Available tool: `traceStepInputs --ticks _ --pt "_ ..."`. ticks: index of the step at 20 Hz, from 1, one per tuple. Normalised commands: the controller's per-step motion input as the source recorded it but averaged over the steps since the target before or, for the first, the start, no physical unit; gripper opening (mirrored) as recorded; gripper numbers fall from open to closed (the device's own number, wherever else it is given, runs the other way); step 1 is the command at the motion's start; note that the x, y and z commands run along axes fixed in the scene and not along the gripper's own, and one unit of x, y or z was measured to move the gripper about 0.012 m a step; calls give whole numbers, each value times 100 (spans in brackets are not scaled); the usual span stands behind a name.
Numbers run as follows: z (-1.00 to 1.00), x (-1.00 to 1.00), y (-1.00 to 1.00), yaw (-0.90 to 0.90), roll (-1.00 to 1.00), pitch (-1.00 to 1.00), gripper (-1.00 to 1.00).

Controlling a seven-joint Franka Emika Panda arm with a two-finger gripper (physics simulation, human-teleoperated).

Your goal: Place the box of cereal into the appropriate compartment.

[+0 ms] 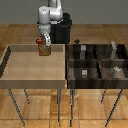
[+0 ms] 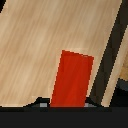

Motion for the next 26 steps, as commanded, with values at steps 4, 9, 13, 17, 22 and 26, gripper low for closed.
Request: traceStepInputs --ticks 4,9,13,17,22,26 --pt "100 0 0 0 0 0 -100" --pt "40 0 20 0 0 0 -100" --pt "0 0 100 0 0 0 -100" --pt "0 0 100 0 0 0 -100" --pt "0 0 100 0 0 0 -100" --pt "0 0 100 0 0 0 -100"
